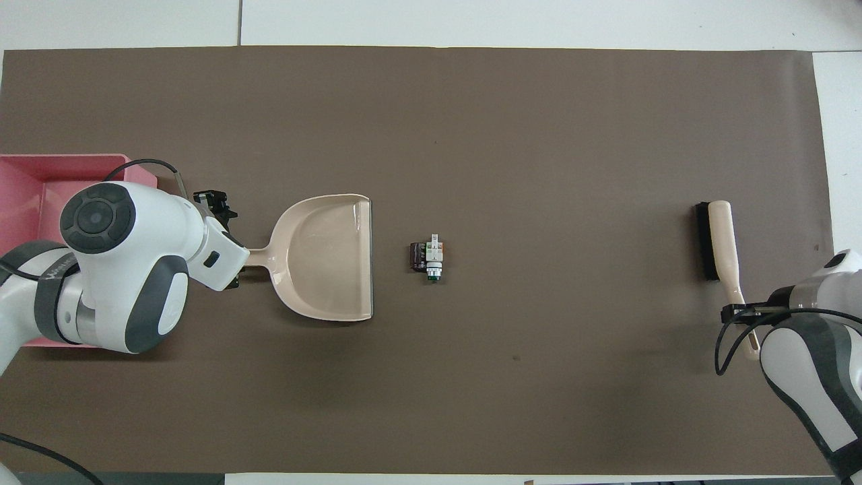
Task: Clean e-waste and dump in bin
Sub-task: 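Grasp the dustpan handle with the left gripper while the right gripper lifts the brush, then carry the brush with the right gripper toward the metal component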
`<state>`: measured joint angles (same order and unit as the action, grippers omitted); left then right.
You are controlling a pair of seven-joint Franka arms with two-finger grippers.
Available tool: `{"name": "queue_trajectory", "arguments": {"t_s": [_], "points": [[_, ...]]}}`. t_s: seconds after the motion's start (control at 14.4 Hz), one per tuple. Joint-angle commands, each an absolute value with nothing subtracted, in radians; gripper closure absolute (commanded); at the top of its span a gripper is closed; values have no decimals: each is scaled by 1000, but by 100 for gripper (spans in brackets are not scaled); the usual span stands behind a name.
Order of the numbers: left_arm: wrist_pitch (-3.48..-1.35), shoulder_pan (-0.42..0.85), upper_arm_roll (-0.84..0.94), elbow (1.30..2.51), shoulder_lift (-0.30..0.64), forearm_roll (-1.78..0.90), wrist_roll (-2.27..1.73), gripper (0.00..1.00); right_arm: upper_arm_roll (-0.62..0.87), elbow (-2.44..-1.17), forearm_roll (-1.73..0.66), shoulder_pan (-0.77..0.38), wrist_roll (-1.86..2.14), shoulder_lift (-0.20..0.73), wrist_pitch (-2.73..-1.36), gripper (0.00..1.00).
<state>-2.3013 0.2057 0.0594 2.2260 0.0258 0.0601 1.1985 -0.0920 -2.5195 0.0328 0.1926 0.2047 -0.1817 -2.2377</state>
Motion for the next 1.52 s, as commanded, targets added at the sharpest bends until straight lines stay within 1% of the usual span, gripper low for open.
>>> {"name": "queue_trajectory", "arguments": {"t_s": [0.0,0.07,0.14,0.21,0.42,0.55,0.76,0.83,0.9,1.04,1.11,1.18,1.25,1.32,1.38,1.45], "points": [[-2333,225,49,2273,9,81,1170,2,-83,-2517,21,210,239,-179,-2244,74],[-2332,225,49,2278,6,81,1170,2,-83,-2516,21,210,239,-179,-2244,87],[-2335,225,51,2286,3,81,1172,2,-83,-2502,21,212,239,-176,-2238,98],[-2335,227,51,2290,2,81,1173,1,-83,-2485,21,212,239,-169,-2223,100],[-2342,229,52,2295,2,81,1169,2,-83,-2442,8,206,239,-164,-2177,100],[-2342,256,51,2301,0,81,1152,3,-75,-2384,2,189,227,-169,-2097,100],[-2338,267,51,2304,-5,81,1147,8,-74,-2255,5,47,103,-167,-1914,100],[-2338,267,51,2315,-11,81,1146,8,-74,-2223,17,-7,33,-164,-1857,100],[-2338,267,51,2321,-14,81,1146,8,-74,-2209,20,-71,-30,-158,-1832,100],[-2338,265,51,2321,-14,81,1143,9,-72,-2207,21,-164,-110,-153,-1836,100],[-2338,265,51,2318,-14,81,1126,22,-72,-2204,21,-236,-200,-131,-1838,100],[-2339,267,51,2316,-12,81,1121,36,-72,-2188,21,-295,-280,-109,-1842,100],[-2341,267,51,2315,-12,81,1120,44,-72,-2172,18,-355,-351,-92,-1841,100],[-2338,267,51,2312,-12,81,1121,65,-72,-2139,18,-411,-404,-68,-1833,100],[-2335,267,51,2313,-12,81,1127,82,-72,-2099,17,-454,-452,-33,-1827,100],[-2335,265,51,2310,-11,81,1129,89,-72,-2074,12,-486,-480,-8,-1830,100]]}}
